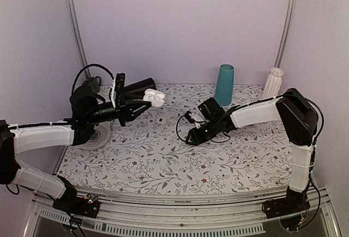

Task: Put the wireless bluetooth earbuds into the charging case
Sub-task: Pick up the right earbud from the center of the board.

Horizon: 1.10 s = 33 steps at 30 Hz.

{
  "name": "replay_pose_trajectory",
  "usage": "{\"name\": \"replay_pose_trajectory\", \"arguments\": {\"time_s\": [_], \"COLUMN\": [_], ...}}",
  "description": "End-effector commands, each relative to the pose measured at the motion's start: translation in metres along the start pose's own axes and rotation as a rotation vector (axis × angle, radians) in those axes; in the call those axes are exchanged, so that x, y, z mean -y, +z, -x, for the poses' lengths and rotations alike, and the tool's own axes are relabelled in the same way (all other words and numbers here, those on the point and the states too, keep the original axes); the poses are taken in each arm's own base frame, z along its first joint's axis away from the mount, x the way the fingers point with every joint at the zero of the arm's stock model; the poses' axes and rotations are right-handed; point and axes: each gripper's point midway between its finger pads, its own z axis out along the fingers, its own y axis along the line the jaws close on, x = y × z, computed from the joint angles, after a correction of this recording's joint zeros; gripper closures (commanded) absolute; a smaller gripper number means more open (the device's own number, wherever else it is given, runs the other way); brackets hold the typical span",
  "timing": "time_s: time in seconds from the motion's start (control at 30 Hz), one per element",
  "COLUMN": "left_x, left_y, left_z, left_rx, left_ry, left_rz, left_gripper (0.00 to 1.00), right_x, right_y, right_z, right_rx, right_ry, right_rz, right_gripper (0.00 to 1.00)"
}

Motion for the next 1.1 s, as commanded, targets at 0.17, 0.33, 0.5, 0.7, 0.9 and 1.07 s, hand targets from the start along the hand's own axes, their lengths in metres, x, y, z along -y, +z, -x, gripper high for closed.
{"name": "replay_pose_trajectory", "arguments": {"time_s": [0.17, 0.33, 0.5, 0.7, 0.9, 1.07], "left_x": [-0.003, -0.002, -0.003, -0.003, -0.003, -0.003], "left_y": [-0.001, -0.001, -0.001, 0.0, 0.0, 0.0], "left_z": [0.016, 0.016, 0.016, 0.016, 0.017, 0.017], "left_rx": [0.029, 0.028, 0.029, 0.028, 0.029, 0.03], "left_ry": [0.037, 0.038, 0.038, 0.036, 0.037, 0.036], "left_rz": [0.008, 0.007, 0.008, 0.006, 0.004, 0.005], "left_gripper": [1.0, 1.0, 1.0, 1.0, 1.0, 1.0], "right_x": [0.017, 0.019, 0.021, 0.026, 0.029, 0.031], "right_y": [0.011, 0.012, 0.012, 0.011, 0.01, 0.007], "right_z": [-0.018, -0.018, -0.02, -0.021, -0.019, -0.016], "right_rx": [-0.041, -0.042, -0.046, -0.045, -0.039, -0.028], "right_ry": [0.011, 0.009, 0.005, -0.001, -0.011, -0.016], "right_rz": [-0.047, -0.057, -0.067, -0.093, -0.118, -0.131], "right_gripper": [0.74, 0.77, 0.8, 0.84, 0.87, 0.92]}}
